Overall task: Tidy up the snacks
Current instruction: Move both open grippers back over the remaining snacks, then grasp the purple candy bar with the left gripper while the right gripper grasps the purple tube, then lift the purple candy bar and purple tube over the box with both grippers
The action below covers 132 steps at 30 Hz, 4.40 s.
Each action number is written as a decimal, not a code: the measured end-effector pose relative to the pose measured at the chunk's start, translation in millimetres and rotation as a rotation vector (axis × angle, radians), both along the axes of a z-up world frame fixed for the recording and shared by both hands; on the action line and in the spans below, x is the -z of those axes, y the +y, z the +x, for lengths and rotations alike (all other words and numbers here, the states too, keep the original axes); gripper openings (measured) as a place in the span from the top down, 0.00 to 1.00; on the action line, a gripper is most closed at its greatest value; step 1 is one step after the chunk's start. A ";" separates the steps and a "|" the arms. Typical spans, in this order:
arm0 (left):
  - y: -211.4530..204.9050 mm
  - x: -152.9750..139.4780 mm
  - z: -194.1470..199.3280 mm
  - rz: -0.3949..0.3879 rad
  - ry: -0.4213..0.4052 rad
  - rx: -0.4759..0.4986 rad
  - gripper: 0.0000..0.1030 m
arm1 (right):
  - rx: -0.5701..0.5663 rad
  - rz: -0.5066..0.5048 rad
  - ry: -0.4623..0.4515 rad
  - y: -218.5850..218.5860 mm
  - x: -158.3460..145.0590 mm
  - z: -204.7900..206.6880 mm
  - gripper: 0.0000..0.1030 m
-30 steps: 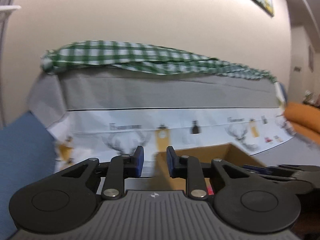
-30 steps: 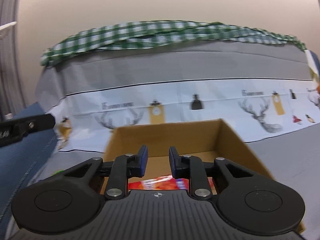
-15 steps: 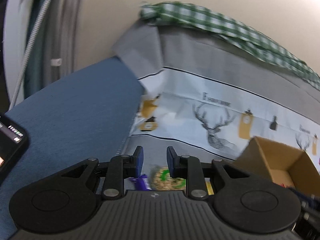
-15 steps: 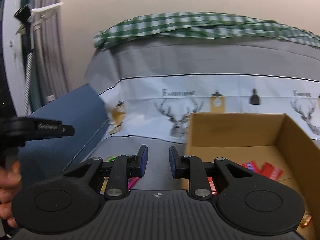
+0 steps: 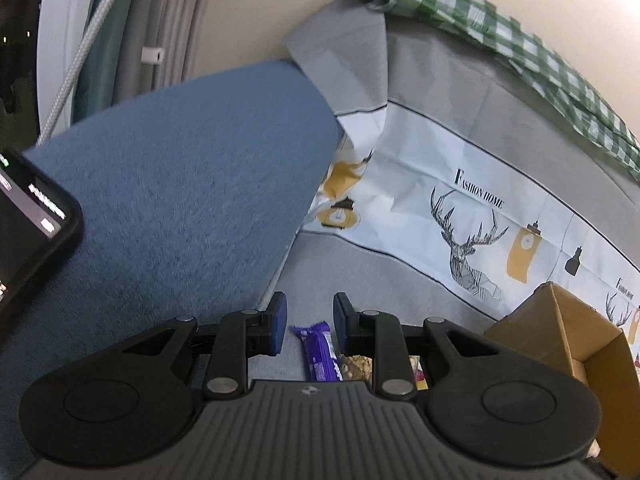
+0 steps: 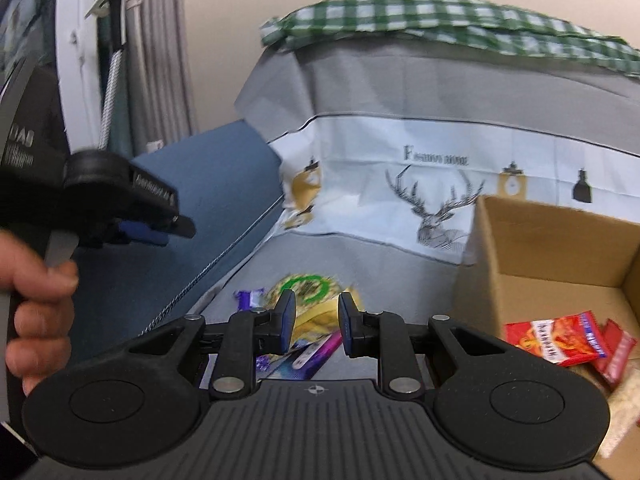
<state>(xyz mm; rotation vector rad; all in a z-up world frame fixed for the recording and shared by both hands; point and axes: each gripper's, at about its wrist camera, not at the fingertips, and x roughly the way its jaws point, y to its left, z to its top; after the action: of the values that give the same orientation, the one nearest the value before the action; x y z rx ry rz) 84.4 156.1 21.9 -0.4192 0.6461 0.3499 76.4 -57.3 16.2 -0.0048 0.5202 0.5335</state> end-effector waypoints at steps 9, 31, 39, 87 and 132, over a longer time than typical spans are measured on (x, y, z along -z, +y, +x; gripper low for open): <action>-7.9 25.4 18.5 -0.067 0.117 0.115 0.73 | -0.076 -0.054 0.061 37.6 35.0 2.9 0.74; -15.7 83.4 74.3 -0.062 0.358 0.118 0.60 | 0.009 -0.193 0.200 70.7 88.5 47.3 0.63; -24.6 85.9 69.5 0.030 0.400 0.170 0.60 | 0.026 -0.181 0.215 51.3 86.6 46.1 0.77; -64.0 80.8 30.6 0.059 0.501 0.276 0.52 | -0.125 -0.245 0.279 21.4 75.6 -29.8 0.74; -60.1 28.8 1.8 0.025 0.209 0.184 0.85 | -0.011 -0.120 0.083 -8.8 34.4 -46.6 0.82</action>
<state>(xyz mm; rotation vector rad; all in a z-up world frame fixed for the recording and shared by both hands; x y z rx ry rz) 86.2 96.0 -7.0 -0.2980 0.8766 0.2273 29.8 -66.1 -18.1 -0.1003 0.6330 0.5141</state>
